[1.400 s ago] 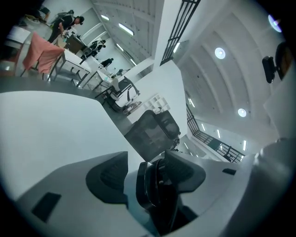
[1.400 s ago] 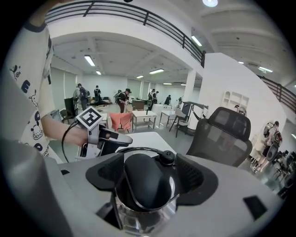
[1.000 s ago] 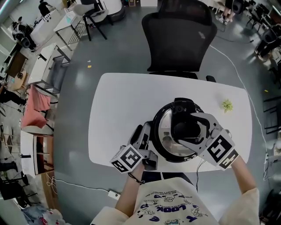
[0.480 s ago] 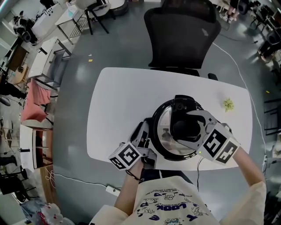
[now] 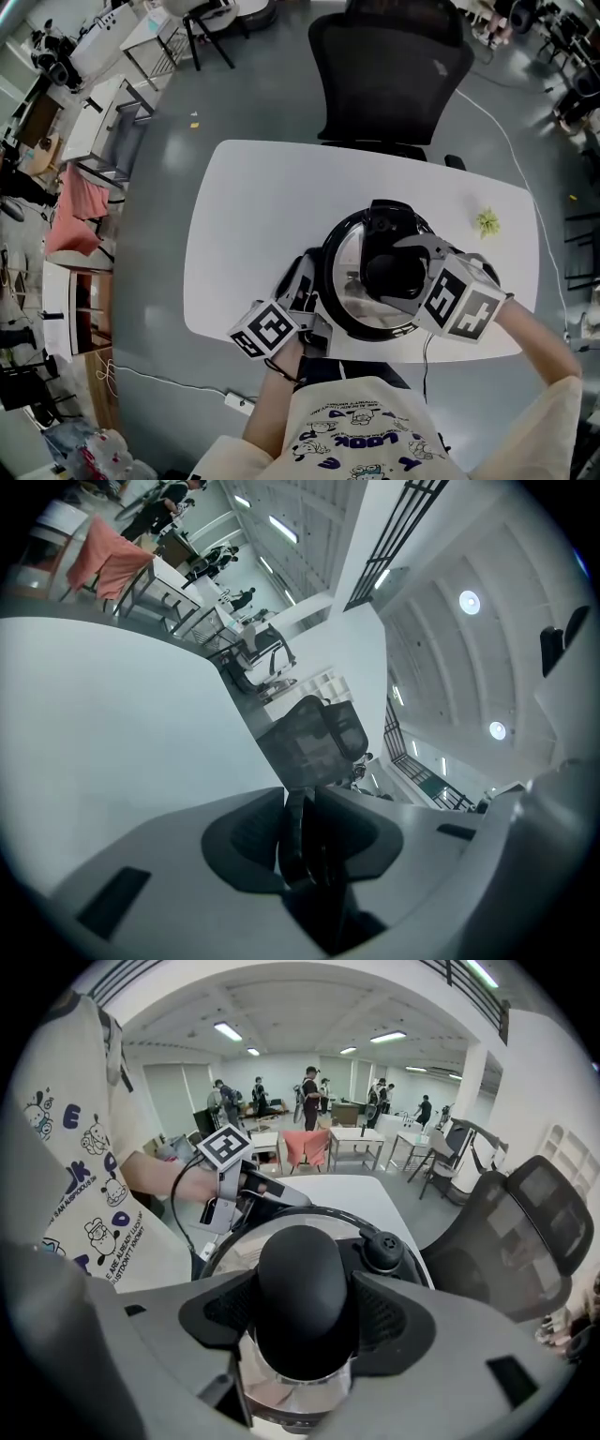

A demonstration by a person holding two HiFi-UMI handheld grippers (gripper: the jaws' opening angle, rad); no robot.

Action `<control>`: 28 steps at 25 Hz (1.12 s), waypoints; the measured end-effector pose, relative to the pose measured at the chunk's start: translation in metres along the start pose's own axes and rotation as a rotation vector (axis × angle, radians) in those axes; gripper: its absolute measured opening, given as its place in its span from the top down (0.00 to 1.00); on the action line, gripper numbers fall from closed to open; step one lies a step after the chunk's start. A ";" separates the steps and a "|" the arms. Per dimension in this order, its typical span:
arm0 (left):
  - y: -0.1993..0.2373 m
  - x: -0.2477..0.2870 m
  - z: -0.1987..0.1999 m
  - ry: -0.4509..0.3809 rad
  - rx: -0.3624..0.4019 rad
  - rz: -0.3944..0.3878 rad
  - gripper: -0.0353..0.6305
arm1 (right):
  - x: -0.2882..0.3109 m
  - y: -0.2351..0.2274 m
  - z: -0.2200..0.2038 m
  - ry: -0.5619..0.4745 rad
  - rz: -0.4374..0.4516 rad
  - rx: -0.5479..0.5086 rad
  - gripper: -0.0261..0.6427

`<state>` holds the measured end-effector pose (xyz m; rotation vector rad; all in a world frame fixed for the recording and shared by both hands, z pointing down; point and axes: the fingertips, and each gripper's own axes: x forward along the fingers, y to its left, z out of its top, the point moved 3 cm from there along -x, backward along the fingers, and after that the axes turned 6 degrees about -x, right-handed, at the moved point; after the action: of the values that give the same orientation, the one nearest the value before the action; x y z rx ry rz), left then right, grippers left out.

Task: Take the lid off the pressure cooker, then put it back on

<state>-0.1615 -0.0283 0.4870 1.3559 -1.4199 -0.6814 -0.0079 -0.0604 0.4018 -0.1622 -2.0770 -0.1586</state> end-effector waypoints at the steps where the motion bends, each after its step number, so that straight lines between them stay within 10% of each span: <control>1: 0.000 0.000 0.000 0.000 0.001 0.000 0.78 | 0.001 0.000 0.000 0.008 0.007 -0.006 0.48; 28: 0.002 -0.002 -0.002 -0.023 -0.046 -0.009 0.79 | 0.006 0.000 0.001 0.150 0.081 0.004 0.51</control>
<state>-0.1610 -0.0255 0.4883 1.3228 -1.4086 -0.7333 -0.0118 -0.0595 0.4068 -0.2248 -1.9183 -0.1143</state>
